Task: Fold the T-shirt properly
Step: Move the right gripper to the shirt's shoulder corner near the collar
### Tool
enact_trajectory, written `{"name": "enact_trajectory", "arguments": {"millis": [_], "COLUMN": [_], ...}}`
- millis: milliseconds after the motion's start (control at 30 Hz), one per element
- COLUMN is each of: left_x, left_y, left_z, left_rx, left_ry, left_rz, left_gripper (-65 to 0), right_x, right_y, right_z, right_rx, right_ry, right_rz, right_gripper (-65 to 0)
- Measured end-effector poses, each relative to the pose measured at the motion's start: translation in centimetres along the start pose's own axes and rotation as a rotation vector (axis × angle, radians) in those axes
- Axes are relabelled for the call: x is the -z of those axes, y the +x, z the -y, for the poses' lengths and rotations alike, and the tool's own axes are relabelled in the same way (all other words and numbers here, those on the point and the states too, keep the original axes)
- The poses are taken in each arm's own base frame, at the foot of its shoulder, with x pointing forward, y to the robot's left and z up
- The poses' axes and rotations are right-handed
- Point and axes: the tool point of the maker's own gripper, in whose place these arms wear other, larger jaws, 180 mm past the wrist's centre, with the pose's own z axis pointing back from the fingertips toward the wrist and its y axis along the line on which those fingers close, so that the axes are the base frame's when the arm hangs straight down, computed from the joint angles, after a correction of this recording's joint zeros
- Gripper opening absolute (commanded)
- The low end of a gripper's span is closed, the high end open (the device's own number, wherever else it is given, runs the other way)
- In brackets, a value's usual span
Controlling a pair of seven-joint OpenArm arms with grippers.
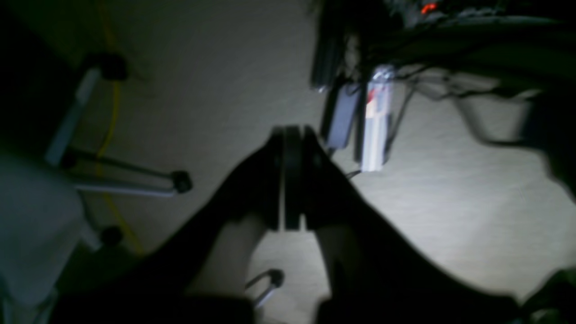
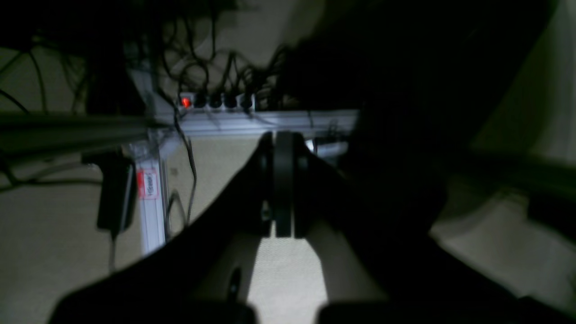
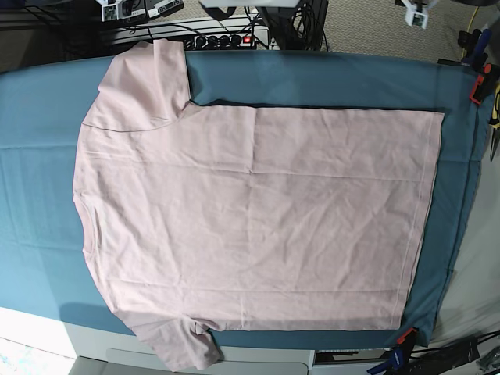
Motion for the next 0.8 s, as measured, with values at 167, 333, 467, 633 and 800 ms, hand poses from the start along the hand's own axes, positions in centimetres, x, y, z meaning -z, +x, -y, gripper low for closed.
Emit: {"name": "enact_trajectory", "arguments": {"millis": [167, 333, 467, 633, 800], "left_x": [-4.2, -8.2, -10.6, -11.3, -11.2], "left_y": [3.7, 6.9, 9.2, 10.6, 12.1], "left_z": [3.3, 5.0, 6.3, 6.2, 6.2], "left_rx": [-0.025, 0.050, 0.157, 0.185, 0.193], "left_ry": [-0.211, -0.339, -0.415, -0.412, -0.412], "left_rz": [0.071, 0.144, 0.218, 0.259, 0.304], "left_gripper": [-65.0, -65.0, -65.0, -65.0, -65.0], "right_x": [-2.5, -4.5, -5.6, -6.9, -7.4], "right_y": [5.7, 10.6, 13.4, 15.6, 16.2], "right_z": [-0.2, -0.8, -1.0, 0.8, 4.9], "right_rx": [-0.038, -0.060, 0.042, 0.351, 0.622], "right_ry": [0.008, 0.019, 0.037, 0.019, -0.063], "right_rz": [0.140, 0.253, 0.314, 0.367, 0.408], "right_gripper": [-65.0, -65.0, -65.0, -65.0, -65.0]}}
